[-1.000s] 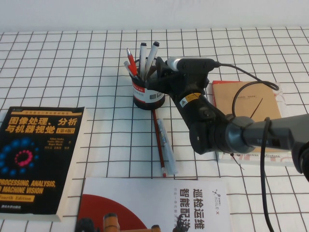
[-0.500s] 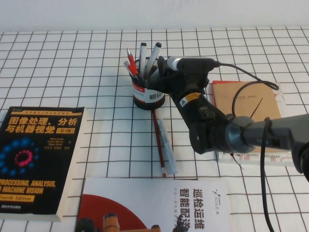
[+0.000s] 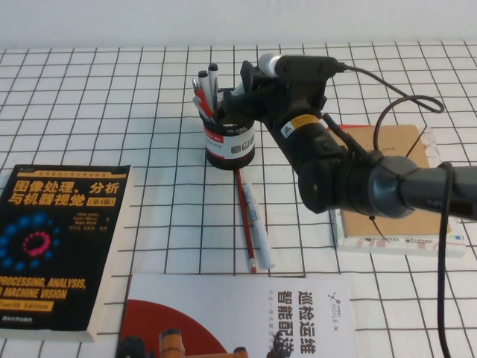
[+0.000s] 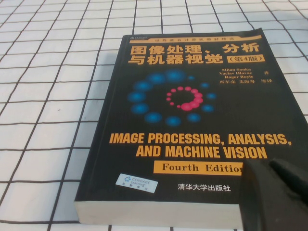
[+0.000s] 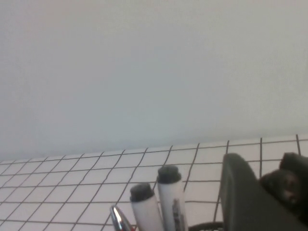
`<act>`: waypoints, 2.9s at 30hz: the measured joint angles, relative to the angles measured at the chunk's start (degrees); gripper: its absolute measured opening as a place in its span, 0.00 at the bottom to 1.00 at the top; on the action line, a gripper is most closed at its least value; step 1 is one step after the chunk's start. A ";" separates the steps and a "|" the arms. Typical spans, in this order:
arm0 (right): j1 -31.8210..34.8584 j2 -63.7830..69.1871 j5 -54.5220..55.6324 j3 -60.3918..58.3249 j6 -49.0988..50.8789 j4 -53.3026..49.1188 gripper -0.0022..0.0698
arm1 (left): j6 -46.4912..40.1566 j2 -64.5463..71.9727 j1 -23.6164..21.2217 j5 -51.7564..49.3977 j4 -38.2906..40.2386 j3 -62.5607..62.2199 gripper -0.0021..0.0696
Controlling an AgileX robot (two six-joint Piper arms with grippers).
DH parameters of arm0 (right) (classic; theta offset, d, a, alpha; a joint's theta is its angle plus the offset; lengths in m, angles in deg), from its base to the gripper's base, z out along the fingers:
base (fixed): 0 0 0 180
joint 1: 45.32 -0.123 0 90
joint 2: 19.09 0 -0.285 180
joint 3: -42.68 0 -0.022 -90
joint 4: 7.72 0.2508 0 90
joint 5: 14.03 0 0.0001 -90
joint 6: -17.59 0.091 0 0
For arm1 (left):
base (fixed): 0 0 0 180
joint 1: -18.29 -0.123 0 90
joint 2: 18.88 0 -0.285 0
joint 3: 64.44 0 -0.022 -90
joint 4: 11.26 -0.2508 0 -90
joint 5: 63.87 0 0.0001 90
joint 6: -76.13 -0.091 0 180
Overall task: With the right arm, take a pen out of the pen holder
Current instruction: 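Take a marker out of the pen holder and lay it on the table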
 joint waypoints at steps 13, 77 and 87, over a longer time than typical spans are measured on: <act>0.12 -17.77 -23.73 0.00 -10.24 -0.35 0.21 | 0.00 0.00 0.00 0.00 0.00 0.00 0.03; 9.72 12.35 -107.52 41.22 -6.92 3.13 0.21 | 0.00 0.00 0.00 0.00 0.00 0.00 0.02; 9.72 13.79 -107.07 41.22 -6.92 5.05 0.32 | 0.00 0.00 0.00 0.00 0.00 0.00 0.02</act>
